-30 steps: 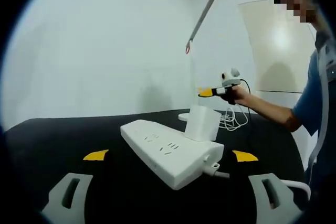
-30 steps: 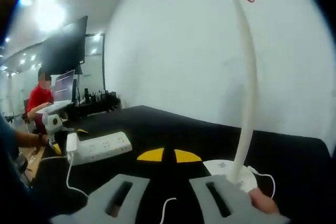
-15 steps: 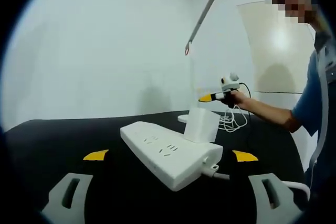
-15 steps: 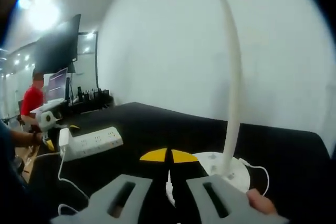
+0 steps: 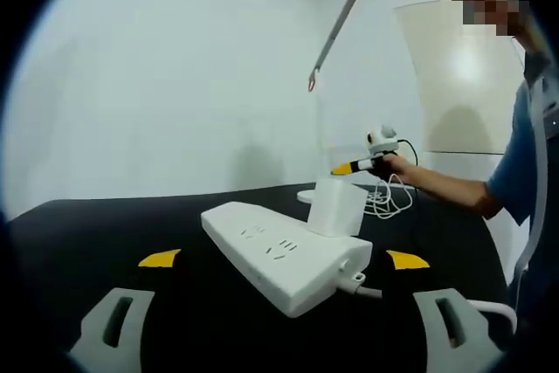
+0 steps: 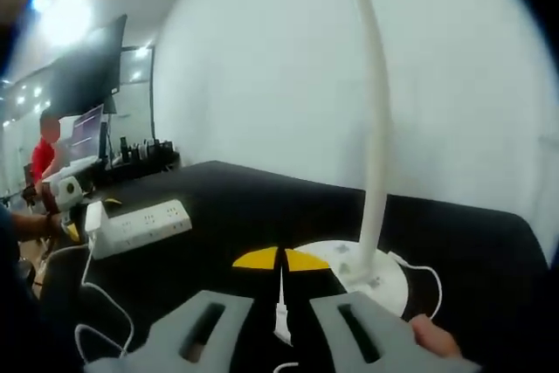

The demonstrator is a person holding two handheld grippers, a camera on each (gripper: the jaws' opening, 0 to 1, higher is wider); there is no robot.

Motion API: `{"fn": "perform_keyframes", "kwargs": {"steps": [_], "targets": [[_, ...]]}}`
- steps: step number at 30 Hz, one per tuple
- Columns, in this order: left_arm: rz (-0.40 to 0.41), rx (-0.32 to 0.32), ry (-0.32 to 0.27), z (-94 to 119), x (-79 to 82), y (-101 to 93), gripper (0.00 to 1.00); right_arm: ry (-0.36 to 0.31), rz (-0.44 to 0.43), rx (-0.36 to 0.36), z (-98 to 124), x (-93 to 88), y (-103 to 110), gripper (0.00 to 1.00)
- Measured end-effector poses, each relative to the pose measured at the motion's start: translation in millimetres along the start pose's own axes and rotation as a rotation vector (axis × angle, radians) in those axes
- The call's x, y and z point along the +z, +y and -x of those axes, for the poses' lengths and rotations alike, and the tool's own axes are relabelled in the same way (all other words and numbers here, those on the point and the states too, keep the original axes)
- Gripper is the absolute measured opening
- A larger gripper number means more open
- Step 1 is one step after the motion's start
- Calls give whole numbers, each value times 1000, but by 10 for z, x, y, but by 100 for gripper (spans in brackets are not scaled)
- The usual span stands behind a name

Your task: Insert the desk lamp plug into the socket, turn on the power strip switch, turn on the lamp switch, then turn off the lamp switch, turn off the power strip switch, and remove the plug from the socket.

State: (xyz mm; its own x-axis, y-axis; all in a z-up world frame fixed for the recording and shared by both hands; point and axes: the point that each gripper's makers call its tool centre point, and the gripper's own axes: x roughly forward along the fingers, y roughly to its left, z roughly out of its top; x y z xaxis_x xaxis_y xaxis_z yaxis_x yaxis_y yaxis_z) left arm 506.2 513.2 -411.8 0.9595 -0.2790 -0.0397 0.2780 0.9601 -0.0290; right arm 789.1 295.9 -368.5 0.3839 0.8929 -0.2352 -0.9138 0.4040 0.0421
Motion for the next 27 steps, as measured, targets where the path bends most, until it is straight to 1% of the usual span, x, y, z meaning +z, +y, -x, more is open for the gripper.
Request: {"fn": "perform_keyframes", "kwargs": {"steps": [5, 7, 13, 15, 20, 27], "targets": [[-2, 2, 3, -5, -1, -4, 89, 11, -6, -12, 6, -49, -25, 4], [-2, 3, 4, -6, 0, -3, 89, 18, -8, -19, -2, -59, -76, 4], [-5, 4, 2, -3, 7, -4, 89, 48, 0, -43, -63, -170, -142, 4], [-5, 3, 3, -4, 7, -6, 89, 60, 5, -54, -47, -229, -137, 4], [-5, 5, 2, -1, 12, 0, 89, 79, 13, -72, -73, -302, -156, 4], [-4, 5, -1, 3, 21, 0, 89, 87, 11, -74, -87, -328, -193, 4]]}}
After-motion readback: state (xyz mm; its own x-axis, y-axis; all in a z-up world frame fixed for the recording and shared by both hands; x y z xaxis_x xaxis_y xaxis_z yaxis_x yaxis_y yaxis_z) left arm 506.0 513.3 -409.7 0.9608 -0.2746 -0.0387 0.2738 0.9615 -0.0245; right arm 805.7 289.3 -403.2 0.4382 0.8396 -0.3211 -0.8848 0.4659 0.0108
